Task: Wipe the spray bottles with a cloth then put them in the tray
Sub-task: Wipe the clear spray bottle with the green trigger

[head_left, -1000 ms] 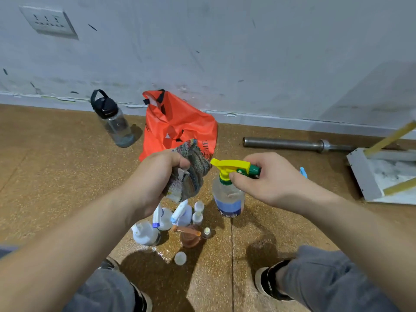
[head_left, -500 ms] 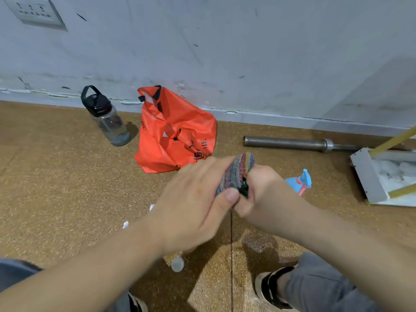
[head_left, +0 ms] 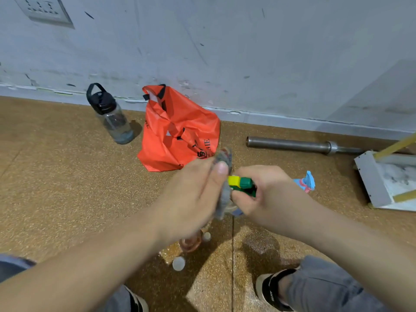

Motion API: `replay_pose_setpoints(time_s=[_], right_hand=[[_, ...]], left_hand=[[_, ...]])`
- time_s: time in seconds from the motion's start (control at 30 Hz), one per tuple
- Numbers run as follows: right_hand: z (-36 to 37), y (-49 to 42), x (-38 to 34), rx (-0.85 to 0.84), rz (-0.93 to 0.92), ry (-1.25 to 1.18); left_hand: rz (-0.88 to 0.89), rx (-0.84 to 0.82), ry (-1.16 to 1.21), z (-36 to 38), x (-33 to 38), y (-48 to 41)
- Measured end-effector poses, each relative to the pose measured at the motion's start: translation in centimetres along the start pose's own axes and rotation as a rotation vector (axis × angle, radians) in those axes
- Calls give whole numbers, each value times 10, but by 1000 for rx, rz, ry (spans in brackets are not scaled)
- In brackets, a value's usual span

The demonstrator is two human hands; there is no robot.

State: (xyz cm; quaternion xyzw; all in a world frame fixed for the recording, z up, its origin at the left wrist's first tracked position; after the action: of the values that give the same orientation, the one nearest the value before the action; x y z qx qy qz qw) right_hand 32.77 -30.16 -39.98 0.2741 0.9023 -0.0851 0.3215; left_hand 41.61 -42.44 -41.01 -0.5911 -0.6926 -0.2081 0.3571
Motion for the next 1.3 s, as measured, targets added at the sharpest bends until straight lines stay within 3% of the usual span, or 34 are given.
replay_pose_setpoints(time_s=[0.1, 0.17, 0.23, 0.33, 0.37, 0.47, 0.53, 0.6, 0.7, 0.73, 0.87, 0.93, 1.1, 1.3], right_hand=[[4, 0, 1, -134, 206, 11], [9, -3, -5, -105, 140, -102], [7, -8, -3, -1, 76, -252], [4, -11, 6, 36, 133, -326], [5, -11, 6, 17, 115, -305], [13, -5, 4, -46, 23, -168], [15, -5, 3, -71, 34, -123], [11, -8, 5, -53, 73, -162], [4, -10, 8, 7, 122, -321], [5, -10, 10, 9, 138, -340], [15, -6, 12, -74, 142, -339], [13, -5, 5, -94, 130, -370], [-25, -7, 5, 9, 99, -544], [-15, -6, 11, -38, 149, -473]], left_hand=[[262, 91, -231, 8, 32, 11], [260, 106, -208, 5, 20, 6], [116, 140, -89, -8, -9, -3], [-165, 102, 160, -12, -40, -11], [-128, 78, 149, -9, -31, -6], [230, 28, -60, 2, 22, 11], [307, 43, -142, 1, 25, 9], [206, 92, -132, -6, 6, 0], [-124, 115, 83, -10, -25, -11], [-97, 112, 13, -7, -19, -7], [315, 104, -282, 6, 14, 6], [370, 133, -312, -2, -1, 0], [-52, 230, 7, -15, -43, -8], [-157, 253, 290, -15, -36, -6]])
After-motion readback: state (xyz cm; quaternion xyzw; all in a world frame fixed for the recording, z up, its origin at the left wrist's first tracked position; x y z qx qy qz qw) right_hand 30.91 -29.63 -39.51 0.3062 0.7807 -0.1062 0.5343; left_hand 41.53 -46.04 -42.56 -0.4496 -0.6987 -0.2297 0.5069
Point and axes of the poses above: each hand's wrist, its own y-axis away from the middle knuckle, its own z-axis out of the palm, x = y × z, the point moved 5 cm from there along -y, towards the middle knuckle, and after that the axes turned 4 degrees about -y, right-handed, at the moved point
